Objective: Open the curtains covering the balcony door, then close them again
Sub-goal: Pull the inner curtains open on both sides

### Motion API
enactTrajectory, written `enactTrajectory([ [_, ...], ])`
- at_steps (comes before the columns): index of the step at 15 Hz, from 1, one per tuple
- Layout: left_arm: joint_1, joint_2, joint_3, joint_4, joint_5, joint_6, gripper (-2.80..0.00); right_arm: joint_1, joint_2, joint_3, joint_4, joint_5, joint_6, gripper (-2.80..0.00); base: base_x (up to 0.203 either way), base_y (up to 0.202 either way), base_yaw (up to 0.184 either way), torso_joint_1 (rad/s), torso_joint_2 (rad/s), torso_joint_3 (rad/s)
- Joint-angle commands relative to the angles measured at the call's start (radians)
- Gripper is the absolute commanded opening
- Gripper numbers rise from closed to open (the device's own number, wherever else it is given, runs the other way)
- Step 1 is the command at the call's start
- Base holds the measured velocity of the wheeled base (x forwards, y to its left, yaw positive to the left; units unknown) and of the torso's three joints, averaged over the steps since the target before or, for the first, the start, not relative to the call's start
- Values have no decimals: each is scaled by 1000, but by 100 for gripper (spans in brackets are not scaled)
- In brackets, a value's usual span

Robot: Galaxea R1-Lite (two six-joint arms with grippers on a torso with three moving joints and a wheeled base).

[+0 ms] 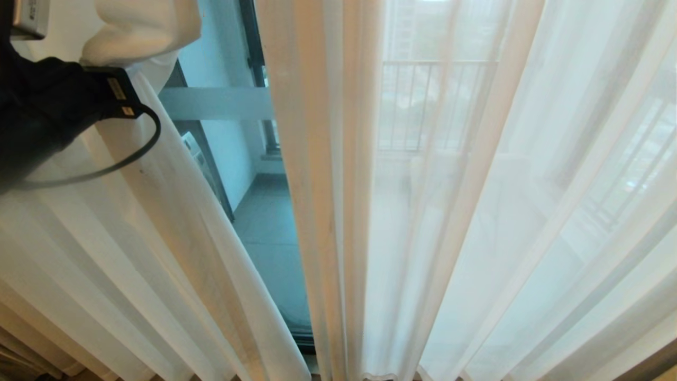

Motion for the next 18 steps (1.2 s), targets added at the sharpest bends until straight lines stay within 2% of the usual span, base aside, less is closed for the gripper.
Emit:
enactTrajectory([
  [1,9,-11,27,-7,14,0,-280,0,0,0,0,1,-1,-280,0,0,0,0,0,0],
  [5,8,-15,68,-3,100,-12,-280,0,0,0,0,1,-1,-280,0,0,0,0,0,0],
  [18,-10,-11,68,-14,107,-4,-280,1,0,0,0,1,-1,-280,0,0,0,0,0,0],
])
